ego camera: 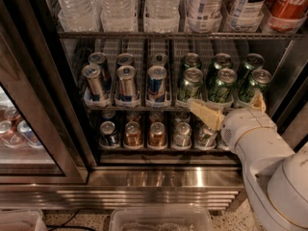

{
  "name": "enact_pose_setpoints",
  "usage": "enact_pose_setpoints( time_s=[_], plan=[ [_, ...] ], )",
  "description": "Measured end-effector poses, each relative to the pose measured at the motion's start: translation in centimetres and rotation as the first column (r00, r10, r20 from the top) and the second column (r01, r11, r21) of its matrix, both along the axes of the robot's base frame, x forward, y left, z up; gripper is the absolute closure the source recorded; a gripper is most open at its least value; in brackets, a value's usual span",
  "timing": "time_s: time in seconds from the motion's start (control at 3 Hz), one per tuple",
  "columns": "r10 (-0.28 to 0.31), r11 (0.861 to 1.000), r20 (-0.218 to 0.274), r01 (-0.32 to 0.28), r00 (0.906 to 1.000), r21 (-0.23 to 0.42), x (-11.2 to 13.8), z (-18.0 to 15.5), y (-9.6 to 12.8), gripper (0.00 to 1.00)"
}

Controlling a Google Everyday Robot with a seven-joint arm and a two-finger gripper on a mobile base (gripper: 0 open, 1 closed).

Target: Pick green can from middle shelf of fridge

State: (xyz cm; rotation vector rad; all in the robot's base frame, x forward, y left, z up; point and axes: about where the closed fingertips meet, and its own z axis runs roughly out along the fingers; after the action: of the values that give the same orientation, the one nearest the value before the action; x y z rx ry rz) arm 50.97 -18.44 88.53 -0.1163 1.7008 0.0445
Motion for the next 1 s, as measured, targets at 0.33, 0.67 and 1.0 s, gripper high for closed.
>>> enact_pose_setpoints(
  time_s=[0.33,0.67,1.0],
  plan=[
    [-0.027,0.999,0.038,0.025,0.9989,0.048,-0.4,-1.3,0.3,0.00],
    [-0.061,0.990,0.104,0.047,0.9926,0.129,-0.5,-3.0,1.1,0.00],
    [-0.099,0.988,0.144,0.080,0.9846,0.133,-0.4,-3.5,-0.8,0.00]
  ],
)
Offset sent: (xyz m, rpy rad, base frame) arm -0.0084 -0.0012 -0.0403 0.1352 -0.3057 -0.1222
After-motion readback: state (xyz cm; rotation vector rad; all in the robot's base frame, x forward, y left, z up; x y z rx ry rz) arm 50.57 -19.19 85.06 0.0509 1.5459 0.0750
